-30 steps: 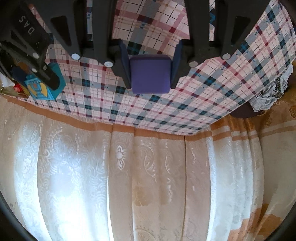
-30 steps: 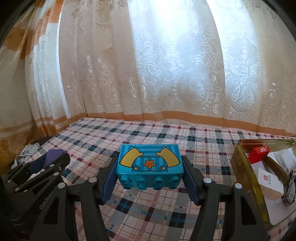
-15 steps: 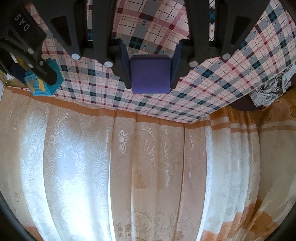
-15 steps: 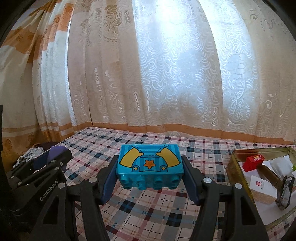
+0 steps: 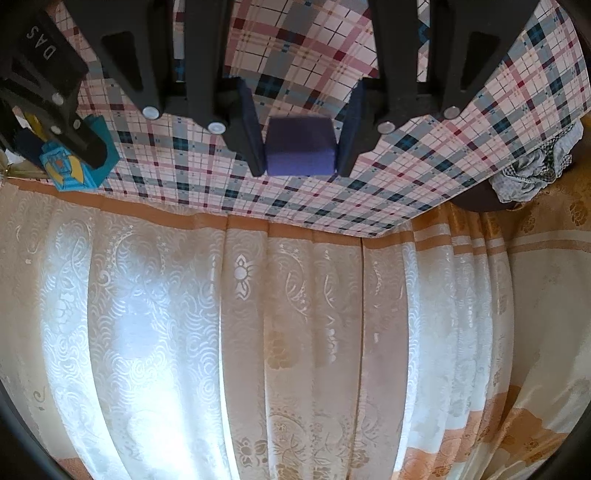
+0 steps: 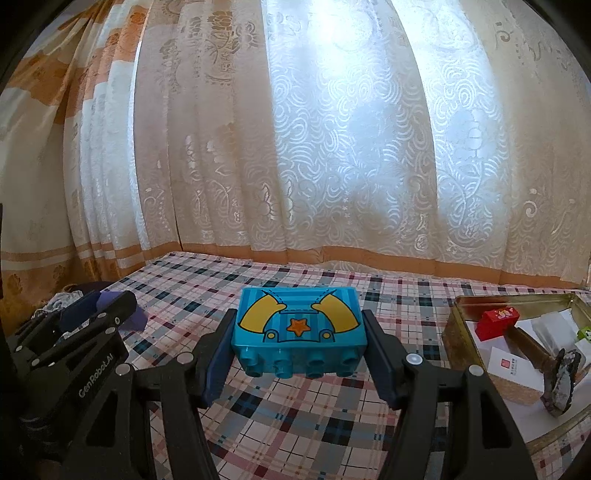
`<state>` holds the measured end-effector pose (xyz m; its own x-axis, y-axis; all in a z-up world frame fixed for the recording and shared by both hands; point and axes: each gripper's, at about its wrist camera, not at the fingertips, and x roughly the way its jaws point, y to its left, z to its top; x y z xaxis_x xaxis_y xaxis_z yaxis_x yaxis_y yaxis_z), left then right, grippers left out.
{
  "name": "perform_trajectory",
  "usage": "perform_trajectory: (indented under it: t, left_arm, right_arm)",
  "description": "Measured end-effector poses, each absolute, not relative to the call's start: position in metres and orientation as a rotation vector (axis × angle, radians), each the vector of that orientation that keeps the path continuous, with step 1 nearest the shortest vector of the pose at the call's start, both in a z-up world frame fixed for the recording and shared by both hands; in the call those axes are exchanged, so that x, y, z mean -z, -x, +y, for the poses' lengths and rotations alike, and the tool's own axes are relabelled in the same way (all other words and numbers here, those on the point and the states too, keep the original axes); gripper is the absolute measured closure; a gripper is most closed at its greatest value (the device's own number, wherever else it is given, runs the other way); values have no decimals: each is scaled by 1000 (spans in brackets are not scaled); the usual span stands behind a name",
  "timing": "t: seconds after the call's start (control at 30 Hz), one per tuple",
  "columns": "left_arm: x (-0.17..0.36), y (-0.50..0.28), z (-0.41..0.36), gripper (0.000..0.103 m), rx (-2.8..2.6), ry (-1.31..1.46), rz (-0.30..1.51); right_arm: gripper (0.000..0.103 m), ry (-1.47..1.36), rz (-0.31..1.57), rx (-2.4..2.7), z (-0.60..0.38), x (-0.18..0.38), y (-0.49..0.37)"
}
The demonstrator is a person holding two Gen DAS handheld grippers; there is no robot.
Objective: Organize rigid objects
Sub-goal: 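Carry the purple cube with the left tool while the right tool carries the blue brick to the tin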
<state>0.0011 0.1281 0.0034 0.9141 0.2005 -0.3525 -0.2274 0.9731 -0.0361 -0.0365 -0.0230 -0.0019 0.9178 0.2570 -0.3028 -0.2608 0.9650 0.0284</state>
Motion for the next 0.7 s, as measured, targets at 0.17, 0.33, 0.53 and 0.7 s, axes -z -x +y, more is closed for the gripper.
perform_trajectory:
  t: [0.17, 0.33, 0.53, 0.7]
  left_arm:
    - [-3, 3, 124, 64, -208, 89, 361]
    - [-2, 5, 118, 64, -198, 99, 366]
    - [-1, 9, 108, 64, -165, 119, 379]
    - [-2, 12, 97, 64, -142, 113, 378]
  right_arm:
    - [37, 22, 302, -264, -27, 2, 42]
    - [37, 35, 293, -252, -35, 2, 50]
    - [37, 41, 284, -241, -44, 1, 57]
    - [37, 37, 280, -232, -53, 0, 60]
